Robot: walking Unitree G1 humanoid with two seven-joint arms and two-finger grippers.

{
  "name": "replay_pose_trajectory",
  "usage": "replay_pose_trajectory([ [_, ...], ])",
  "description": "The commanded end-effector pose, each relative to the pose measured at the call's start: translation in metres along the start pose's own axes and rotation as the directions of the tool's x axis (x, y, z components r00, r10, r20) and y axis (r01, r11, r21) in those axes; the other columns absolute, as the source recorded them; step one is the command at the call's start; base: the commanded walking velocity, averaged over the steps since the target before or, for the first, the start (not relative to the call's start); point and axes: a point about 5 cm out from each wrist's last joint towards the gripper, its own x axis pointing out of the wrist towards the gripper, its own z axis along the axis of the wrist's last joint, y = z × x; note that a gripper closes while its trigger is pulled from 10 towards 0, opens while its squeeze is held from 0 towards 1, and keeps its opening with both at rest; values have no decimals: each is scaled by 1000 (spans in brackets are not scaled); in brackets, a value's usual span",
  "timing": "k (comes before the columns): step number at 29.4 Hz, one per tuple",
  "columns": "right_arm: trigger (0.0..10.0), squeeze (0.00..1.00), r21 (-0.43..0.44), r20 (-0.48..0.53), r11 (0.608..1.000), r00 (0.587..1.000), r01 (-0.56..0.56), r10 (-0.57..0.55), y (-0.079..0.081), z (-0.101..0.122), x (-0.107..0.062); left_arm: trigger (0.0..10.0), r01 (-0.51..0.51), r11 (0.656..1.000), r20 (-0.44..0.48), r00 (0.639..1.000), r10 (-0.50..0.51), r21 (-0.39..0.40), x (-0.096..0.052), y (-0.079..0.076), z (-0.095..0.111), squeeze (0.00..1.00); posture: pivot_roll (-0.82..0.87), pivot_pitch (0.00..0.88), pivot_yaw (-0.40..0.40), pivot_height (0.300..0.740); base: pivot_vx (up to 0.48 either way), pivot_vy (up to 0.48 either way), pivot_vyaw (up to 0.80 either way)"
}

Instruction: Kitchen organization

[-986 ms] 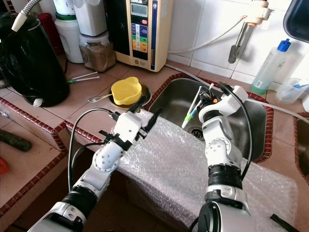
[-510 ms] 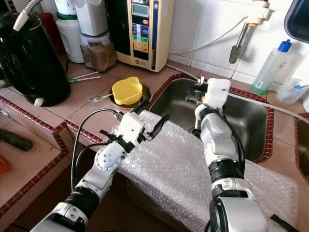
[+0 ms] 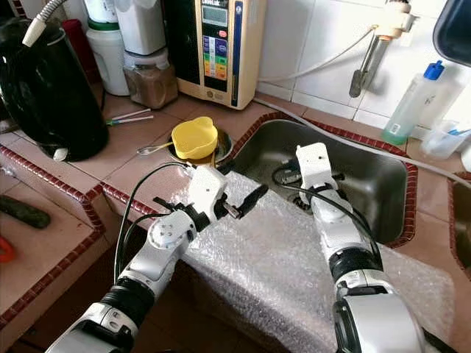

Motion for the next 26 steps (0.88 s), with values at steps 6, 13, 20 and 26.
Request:
replay_pose_trajectory([
  [6, 10000, 1000, -38, -34, 999, 999, 2, -3, -1, -5, 0, 10000, 39, 999, -29, 999, -40, -4, -1, -3, 1, 1000, 35, 0, -22, 740, 0, 0, 0],
  [13, 10000, 1000, -42, -32, 999, 999, 0, -2, 1, -6, 0, 10000, 42, 999, -47, 998, -43, -10, -2, -4, -1, 1000, 33, 0, -21, 740, 0, 0, 0],
  [20, 10000, 1000, -44, -18, 999, 1000, 18, -19, -1, -6, 0, 10000, 0, 1000, -46, 999, 1, 15, -2, 0, 1, 1000, 33, 0, -24, 740, 0, 0, 0],
  [26, 10000, 1000, 29, 114, 997, 991, 73, -75, -7, 18, 4, 10000, -172, 981, 23, 985, 171, 87, -3, 24, 15, 1000, 33, 0, -25, 740, 0, 0, 0],
])
